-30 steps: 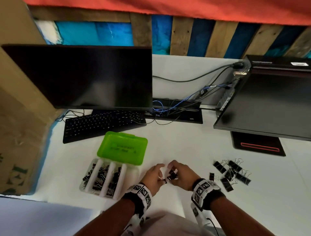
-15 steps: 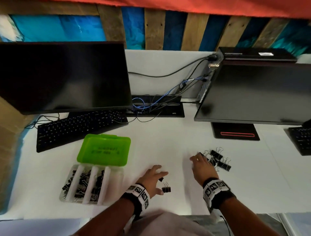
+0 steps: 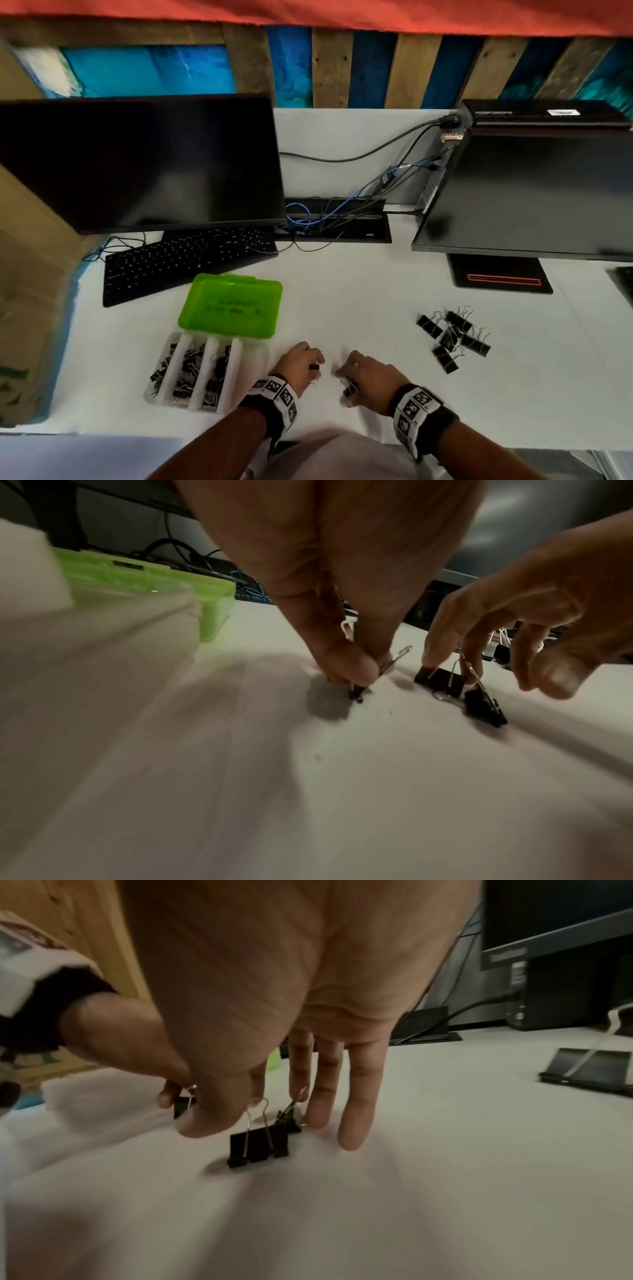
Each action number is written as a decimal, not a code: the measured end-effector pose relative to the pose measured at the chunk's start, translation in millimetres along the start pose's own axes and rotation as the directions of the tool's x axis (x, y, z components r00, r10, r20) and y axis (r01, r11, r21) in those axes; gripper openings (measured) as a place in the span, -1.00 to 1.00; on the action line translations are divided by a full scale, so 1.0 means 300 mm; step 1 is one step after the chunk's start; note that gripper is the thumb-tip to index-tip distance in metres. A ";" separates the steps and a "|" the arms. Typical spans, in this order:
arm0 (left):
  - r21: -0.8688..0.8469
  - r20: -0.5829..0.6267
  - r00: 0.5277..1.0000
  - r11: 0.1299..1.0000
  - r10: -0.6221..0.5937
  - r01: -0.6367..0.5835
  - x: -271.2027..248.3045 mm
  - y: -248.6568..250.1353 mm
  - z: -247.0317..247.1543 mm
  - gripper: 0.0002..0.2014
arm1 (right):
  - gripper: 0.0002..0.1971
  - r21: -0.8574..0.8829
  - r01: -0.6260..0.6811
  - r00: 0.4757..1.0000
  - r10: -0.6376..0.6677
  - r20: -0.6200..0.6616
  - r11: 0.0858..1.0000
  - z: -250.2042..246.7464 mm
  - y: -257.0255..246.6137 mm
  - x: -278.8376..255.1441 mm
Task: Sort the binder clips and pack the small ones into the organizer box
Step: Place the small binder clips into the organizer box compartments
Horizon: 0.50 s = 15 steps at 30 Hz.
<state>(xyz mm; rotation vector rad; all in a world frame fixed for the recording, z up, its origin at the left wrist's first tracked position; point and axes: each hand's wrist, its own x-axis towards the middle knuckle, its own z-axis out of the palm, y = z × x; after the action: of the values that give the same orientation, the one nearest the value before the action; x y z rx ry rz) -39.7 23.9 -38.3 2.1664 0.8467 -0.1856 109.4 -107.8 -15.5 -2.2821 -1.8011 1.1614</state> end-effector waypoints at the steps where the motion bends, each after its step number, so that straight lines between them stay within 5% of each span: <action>1: -0.010 -0.003 1.000 1.000 -0.009 0.009 -0.012 0.002 -0.009 -0.80 | -0.59 -0.031 0.018 1.000 -0.018 0.010 0.999 0.007 -0.008 0.019; 4: -0.024 -0.039 0.999 1.000 -0.014 0.013 -0.047 -0.010 -0.031 -0.85 | -0.81 -0.049 0.072 0.997 -0.070 0.036 0.996 0.017 -0.027 0.061; 9: -0.115 -0.140 0.990 0.993 0.008 -0.024 -0.105 -0.045 -0.079 -0.79 | -0.88 -0.034 0.093 0.993 -0.090 0.076 0.995 -0.016 -0.038 0.113; 15: -0.206 -0.399 0.915 0.978 -0.057 -0.029 -0.225 -0.089 -0.225 -0.84 | -0.82 -0.119 0.172 0.975 -0.186 -0.119 0.978 -0.152 -0.166 0.225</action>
<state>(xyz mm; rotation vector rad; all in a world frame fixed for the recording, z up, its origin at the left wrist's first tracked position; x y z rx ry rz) -117.6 50.5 17.1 2.0271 1.0596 0.3442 97.0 -15.0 3.1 -2.1364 -2.0155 0.8882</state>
